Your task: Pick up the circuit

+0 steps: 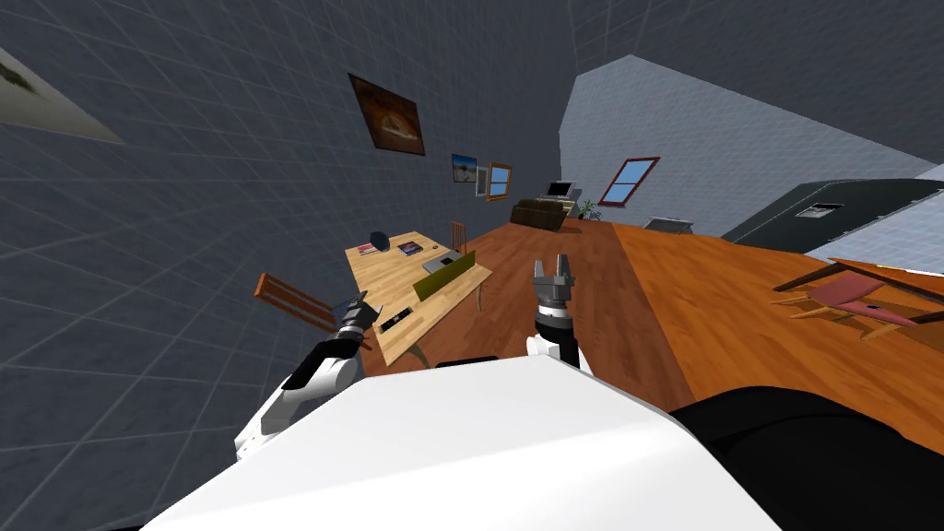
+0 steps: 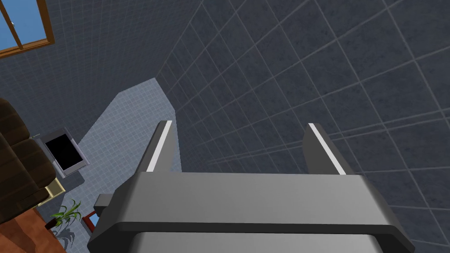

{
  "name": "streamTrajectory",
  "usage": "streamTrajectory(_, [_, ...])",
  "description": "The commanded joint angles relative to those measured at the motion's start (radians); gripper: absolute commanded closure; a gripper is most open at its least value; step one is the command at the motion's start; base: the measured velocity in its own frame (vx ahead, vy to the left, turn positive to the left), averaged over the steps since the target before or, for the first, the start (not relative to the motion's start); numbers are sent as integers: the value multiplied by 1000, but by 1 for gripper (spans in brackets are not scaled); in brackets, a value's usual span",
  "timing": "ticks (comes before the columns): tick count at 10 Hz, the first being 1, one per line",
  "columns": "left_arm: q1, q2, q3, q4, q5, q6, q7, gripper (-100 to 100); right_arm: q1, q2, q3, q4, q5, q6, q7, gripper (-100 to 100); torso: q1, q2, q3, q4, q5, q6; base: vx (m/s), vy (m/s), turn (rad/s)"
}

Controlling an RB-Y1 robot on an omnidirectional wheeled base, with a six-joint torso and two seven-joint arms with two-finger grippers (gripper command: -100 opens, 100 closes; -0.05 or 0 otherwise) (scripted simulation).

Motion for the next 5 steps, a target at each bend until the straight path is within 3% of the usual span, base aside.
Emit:
streamTrajectory(1, [9, 14, 2, 21, 33, 17, 2, -100, 0, 0, 0, 0, 0, 0, 0, 0, 0, 0, 0, 0, 0, 0, 3, 1, -119])
streamTrajectory(2, [12, 48, 7, 63, 70, 58, 7, -100, 0, 0, 0, 0, 0, 0, 0, 0, 0, 0, 0, 0, 0, -1, 6, -4, -191])
streamTrajectory(5, [15, 81, 11, 107, 137, 99, 12, -100, 0, 0, 0, 0, 0, 0, 0, 0, 0, 0, 0, 0, 0, 0, 6, -2, -157])
